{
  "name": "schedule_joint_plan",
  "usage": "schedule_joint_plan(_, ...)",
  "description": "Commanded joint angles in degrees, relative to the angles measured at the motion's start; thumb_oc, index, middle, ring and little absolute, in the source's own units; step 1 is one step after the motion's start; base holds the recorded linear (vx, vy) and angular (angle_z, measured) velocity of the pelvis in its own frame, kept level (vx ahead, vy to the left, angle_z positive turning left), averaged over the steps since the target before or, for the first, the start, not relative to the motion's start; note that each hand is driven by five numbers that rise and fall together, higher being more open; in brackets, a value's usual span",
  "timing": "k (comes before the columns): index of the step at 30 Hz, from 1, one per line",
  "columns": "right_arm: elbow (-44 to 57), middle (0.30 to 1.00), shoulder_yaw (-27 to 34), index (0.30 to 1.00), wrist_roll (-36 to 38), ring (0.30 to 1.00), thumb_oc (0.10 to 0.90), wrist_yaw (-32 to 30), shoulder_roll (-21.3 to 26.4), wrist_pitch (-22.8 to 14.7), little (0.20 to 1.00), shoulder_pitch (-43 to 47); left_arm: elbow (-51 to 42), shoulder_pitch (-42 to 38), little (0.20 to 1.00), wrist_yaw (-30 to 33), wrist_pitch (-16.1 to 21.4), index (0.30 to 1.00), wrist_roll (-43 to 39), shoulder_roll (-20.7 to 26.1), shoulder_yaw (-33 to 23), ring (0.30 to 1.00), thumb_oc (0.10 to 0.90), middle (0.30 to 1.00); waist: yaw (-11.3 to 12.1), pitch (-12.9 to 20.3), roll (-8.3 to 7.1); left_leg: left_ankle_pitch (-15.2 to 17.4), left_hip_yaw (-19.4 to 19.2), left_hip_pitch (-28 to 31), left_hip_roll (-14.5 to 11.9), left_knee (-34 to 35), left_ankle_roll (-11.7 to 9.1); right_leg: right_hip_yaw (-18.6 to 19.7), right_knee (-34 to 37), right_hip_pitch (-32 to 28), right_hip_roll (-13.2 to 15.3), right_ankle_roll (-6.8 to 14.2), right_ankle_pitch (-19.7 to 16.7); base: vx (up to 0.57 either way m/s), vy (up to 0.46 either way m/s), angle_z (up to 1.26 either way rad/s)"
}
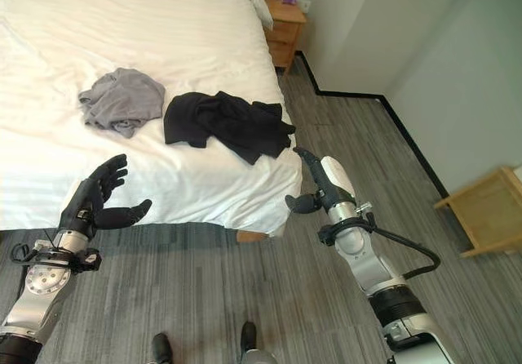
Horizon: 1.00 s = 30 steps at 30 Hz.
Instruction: Pick up bed clothes into laundry basket.
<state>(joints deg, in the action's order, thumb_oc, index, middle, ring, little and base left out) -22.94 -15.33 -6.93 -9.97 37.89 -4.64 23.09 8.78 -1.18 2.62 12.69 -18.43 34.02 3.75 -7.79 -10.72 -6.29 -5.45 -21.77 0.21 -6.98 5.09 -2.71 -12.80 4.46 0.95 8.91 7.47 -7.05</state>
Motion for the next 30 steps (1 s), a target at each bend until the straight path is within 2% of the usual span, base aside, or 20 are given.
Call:
schedule_joint_plan(1, -3.05, 0.9, 3.56, 0.9, 3.13, 0.9, 0.8, -4.74, 2.44, -2.65, 0.9, 14.49, -5.21, -7.85, 0.9, -0.33, 6.54, 0.9, -0.52, 3.29, 1.27, 0.9, 0.8, 0.9, 0.75, 2.43, -1.08, 10.16, -2.75, 10.4, -2.27, -0.09, -3.46, 0.01, 0.54, 12.42, 2.83, 4.56, -4.09, 0.34, -0.207, 0.17)
schedule_joint_plan(3, -3.33, 0.9, 2.3, 0.9, 3.31, 0.9, 0.8, -4.61, 2.35, -2.98, 0.9, 16.0, -4.95, -6.92, 0.9, -0.33, 6.67, 0.9, -0.74, 2.69, 0.9, 0.9, 0.8, 0.9, 0.28, 3.3, -1.97, 10.38, -2.99, 13.23, -2.55, -0.09, -3.93, 1.11, 0.54, 10.75, 2.4, 3.65, -5.31, 0.32, -0.235, -0.09)
schedule_joint_plan(5, -2.9, 0.9, 1.78, 0.9, 3.07, 0.9, 0.8, -4.41, 1.59, -3.07, 0.9, 16.3, -5.63, -5.17, 0.9, -0.69, 6.41, 0.9, -0.91, 2.42, 0.17, 0.9, 0.8, 0.9, 0.41, 3.69, -1.48, 8.81, -3.07, 15.04, -3.41, -0.09, -4.54, 1.35, 0.54, 9.14, 1.57, 3.08, -5.36, 0.28, -0.205, -0.03)
schedule_joint_plan(6, -1.99, 0.9, 0.24, 0.9, 2.91, 0.9, 0.8, -3.87, -0.2, -3.22, 0.9, 17.32, -6.17, -2.5, 0.9, -1.08, 5.92, 0.9, -1.46, 2.25, -1.1, 0.9, 0.8, 0.9, 1.06, 4.19, -0.86, 3.5, -4.0, 14.88, -6.48, -7.64, -5.86, 0.99, 0.54, 5.36, -0.75, 0.57, -4.37, 0.32, -0.314, 0.07)
schedule_joint_plan(8, -1.66, 0.9, -0.53, 0.9, 3.15, 0.9, 0.8, -3.84, -1.3, -3.34, 0.9, 18.25, -6.49, -1.86, 0.9, -0.99, 5.43, 0.9, -1.89, 2.52, -1.76, 0.9, 0.8, 0.9, 2.23, 3.78, -1.64, -3.28, -2.3, 9.77, -11.29, -23.39, -6.19, 0.94, 0.54, 1.52, -3.56, -3.28, -1.95, 0.41, -0.462, -0.18)
schedule_joint_plan(9, -1.49, 0.9, -0.88, 0.9, 3.43, 0.9, 0.8, -4.0, -1.66, -3.19, 0.9, 18.93, -6.42, -2.01, 0.9, -0.8, 5.16, 0.9, -1.98, 2.69, -1.82, 0.9, 0.8, 0.9, 3.14, 3.46, -1.84, -4.18, 0.47, 7.71, -12.41, -30.37, -6.15, 1.79, 0.54, -0.49, -5.06, -4.6, 0.03, 0.37, -0.408, -0.2)
schedule_joint_plan(10, -1.11, 0.9, -1.37, 0.9, 3.39, 0.9, 0.8, -4.13, -2.28, -3.09, 0.9, 19.17, -6.07, -2.33, 0.9, -0.32, 5.01, 0.9, -1.69, 2.66, -1.99, 0.9, 0.8, 0.9, 3.8, 3.0, -2.24, -3.39, 2.18, 5.36, -13.07, -35.79, -5.11, 1.7, 0.54, -1.98, -5.87, -5.9, 1.11, 0.33, -0.316, -0.25)
schedule_joint_plan(11, -0.8, 0.9, -1.58, 0.9, 3.37, 0.9, 0.8, -4.15, -2.57, -2.84, 0.9, 19.0, -5.88, -2.69, 0.9, 0.23, 4.86, 0.9, -1.34, 2.6, -2.14, 0.9, 0.8, 0.9, 4.42, 2.31, -2.87, -1.92, 3.01, 2.53, -12.45, -40.11, -4.29, 2.31, 0.54, -3.42, -6.04, -6.65, 1.64, 0.12, -0.235, -0.47)
schedule_joint_plan(12, -0.44, 0.9, -1.72, 0.9, 3.12, 0.9, 0.8, -4.26, -2.52, -2.65, 0.9, 18.93, -5.86, -3.57, 0.9, 0.95, 4.82, 0.9, -0.98, 2.32, -2.24, 0.9, 0.8, 0.9, 5.08, 1.36, -3.92, 0.35, 2.63, -1.71, -10.22, -42.58, -2.05, 3.04, 0.54, -3.96, -5.44, -7.17, 0.93, 0.06, -0.114, -0.47)
schedule_joint_plan(13, -0.56, 0.9, -1.83, 0.9, 2.82, 0.9, 0.8, -4.41, -2.54, -2.57, 0.9, 18.79, -5.72, -4.41, 0.9, 1.59, 4.92, 0.9, -0.77, 1.87, -2.47, 0.9, 0.8, 0.9, 5.48, 0.97, -4.11, 2.36, 3.26, -4.04, -7.81, -42.04, -1.71, 4.49, 0.54, -4.85, -5.43, -6.77, 0.9, -0.01, -0.02, -0.18)
schedule_joint_plan(14, -0.56, 0.9, -1.79, 0.9, 2.81, 0.9, 0.8, -4.41, -2.49, -2.56, 0.9, 18.79, -5.66, -4.52, 0.9, 1.62, 4.94, 0.9, -0.74, 1.85, -2.39, 0.9, 0.8, 0.9, 5.56, 0.94, -4.08, 2.52, 3.17, -4.05, -7.78, -42.14, -1.61, 4.53, 0.54, -4.84, -5.37, -6.68, 0.93, 0.13, 0.101, 0.02)
schedule_joint_plan(15, -1.03, 0.9, -1.98, 0.9, 2.78, 0.9, 0.8, -4.32, -2.38, -2.8, 0.9, 18.9, -5.4, -6.59, 0.9, 2.5, 5.4, 0.9, -0.81, 0.94, -2.6, 0.9, 0.8, 0.9, 6.15, 0.7, -3.72, 3.85, 3.71, -5.92, -3.81, -33.37, -1.65, 6.45, 0.54, -5.75, -5.49, -5.39, 0.76, 0.15, 0.13, -0.04)
schedule_joint_plan(16, -1.35, 0.9, -1.81, 0.9, 3.06, 0.9, 0.8, -4.45, -2.59, -2.79, 0.9, 18.77, -5.14, -7.49, 0.9, 2.64, 5.72, 0.9, -0.86, 0.44, -2.5, 0.9, 0.8, 0.9, 6.9, 0.49, -3.86, 2.61, 3.39, -5.84, -1.94, -28.07, -1.43, 7.06, 0.54, -6.17, -4.94, -4.95, 1.16, 0.24, 0.164, -0.28)
schedule_joint_plan(17, -1.7, 0.9, -1.8, 0.9, 3.29, 0.9, 0.8, -4.42, -2.28, -3.0, 0.9, 18.66, -4.65, -8.46, 0.9, 3.37, 5.96, 0.9, -0.41, 0.48, -2.41, 0.9, 0.8, 0.9, 6.95, 0.9, -3.37, 3.1, 2.2, -4.33, -1.31, -20.65, -1.63, 6.28, 0.54, -6.62, -5.17, -4.2, 1.14, 0.22, 0.123, -0.32)
schedule_joint_plan(18, -3.13, 0.9, -0.82, 0.9, 3.76, 0.9, 0.8, -4.21, -2.29, -2.66, 0.9, 17.46, -4.82, -8.2, 0.9, 3.11, 6.22, 0.9, -0.04, 0.21, -2.23, 0.9, 0.8, 0.9, 7.46, 0.8, -2.71, 1.79, 1.0, -2.44, -0.62, -15.55, -1.77, 5.77, 0.54, -7.32, -4.96, -3.87, 2.44, 0.23, 0.106, -0.34)
schedule_joint_plan(20, -2.32, 0.9, -1.34, 0.9, 3.4, 0.9, 0.8, -3.58, -3.32, -2.69, 0.9, 16.7, -6.25, -7.11, 0.9, 2.14, 6.06, 0.9, -0.88, -0.39, -1.9, 0.9, 0.8, 0.9, 6.86, 1.65, -1.95, 2.26, 0.48, 1.82, 0.29, -7.56, -1.58, 5.21, 0.54, -7.21, -5.06, -3.27, 2.73, 0.18, 0.101, -0.3)
schedule_joint_plan(21, -2.27, 0.9, -1.35, 0.9, 3.4, 0.9, 0.8, -3.58, -3.32, -2.66, 0.9, 16.68, -6.29, -7.08, 0.9, 2.13, 6.05, 0.9, -0.88, -0.39, -1.93, 0.9, 0.8, 0.9, 6.91, 1.76, -2.0, 1.62, 0.32, 1.99, 0.48, -6.78, -1.51, 5.3, 0.54, -7.0, -5.0, -3.3, 2.56, 0.19, 0.123, -0.32)
schedule_joint_plan(22, -2.64, 0.9, -1.2, 0.9, 2.66, 0.9, 0.8, -3.24, -3.48, -2.3, 0.9, 15.96, -6.58, -6.84, 0.9, 1.38, 6.1, 0.9, -1.67, -1.52, -1.29, 0.9, 0.8, 0.9, 5.84, 3.09, -1.35, 1.1, -0.18, 4.81, 0.79, -2.48, -1.69, 4.35, 0.54, -7.25, -4.76, -3.07, 2.77, 0.16, 0.084, -0.29)
schedule_joint_plan(24, -2.07, 0.9, -1.34, 0.9, 2.34, 0.9, 0.8, -3.2, -4.37, -2.09, 0.9, 15.02, -6.7, -5.74, 0.9, 0.44, 5.85, 0.9, -2.21, -2.27, -0.64, 0.9, 0.8, 0.9, 5.43, 3.56, -0.85, 0.63, -0.01, 6.34, 0.89, -0.09, -1.55, 3.78, 0.54, -7.32, -4.65, -2.87, 3.11, 0.15, 0.058, 0.01)
schedule_joint_plan(30, 1.37, 0.9, -2.5, 0.9, 0.26, 0.9, 0.8, -1.5, -7.84, -1.72, 0.9, 12.74, -6.41, -1.22, 0.9, -3.41, 4.28, 0.9, -7.3, -3.97, 0.53, 0.9, 0.8, 0.9, 5.14, 3.76, -0.2, 1.64, -0.07, 6.57, 0.53, -0.09, -1.27, 3.32, 0.54, -6.61, -4.22, -2.5, 3.36, 0.03, 0.044, 0.16)
